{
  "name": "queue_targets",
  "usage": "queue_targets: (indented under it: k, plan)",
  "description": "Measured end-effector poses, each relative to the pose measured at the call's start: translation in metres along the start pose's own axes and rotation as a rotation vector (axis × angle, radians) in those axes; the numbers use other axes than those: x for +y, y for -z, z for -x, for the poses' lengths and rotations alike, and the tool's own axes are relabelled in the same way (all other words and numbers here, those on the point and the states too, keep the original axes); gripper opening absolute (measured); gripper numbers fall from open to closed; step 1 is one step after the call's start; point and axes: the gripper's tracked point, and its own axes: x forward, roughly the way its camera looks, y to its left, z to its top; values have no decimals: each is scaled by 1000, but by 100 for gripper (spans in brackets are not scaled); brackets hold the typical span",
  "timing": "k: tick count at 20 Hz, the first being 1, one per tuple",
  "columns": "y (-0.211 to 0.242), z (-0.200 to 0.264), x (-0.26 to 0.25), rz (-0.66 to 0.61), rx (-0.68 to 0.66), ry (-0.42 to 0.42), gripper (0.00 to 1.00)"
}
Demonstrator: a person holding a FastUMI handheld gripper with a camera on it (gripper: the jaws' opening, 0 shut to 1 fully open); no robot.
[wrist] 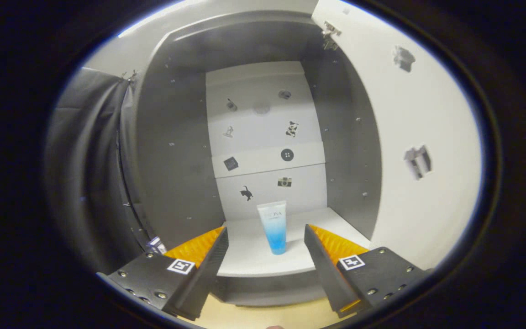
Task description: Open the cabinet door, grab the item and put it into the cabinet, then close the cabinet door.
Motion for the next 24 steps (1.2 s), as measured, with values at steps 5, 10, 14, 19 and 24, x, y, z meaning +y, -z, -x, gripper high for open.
queue_targets:
  k: [5,10,14,19,24]
  plan:
    - [-16,98,-7,21,-18,10,99]
    - [-30,189,-30,13,-17,41,99]
    - [-43,251,-75,-14,-33,119,99]
    - [-58,314,-145,-27,-53,263,98]
    - [-50,339,-230,10,-24,428,99]
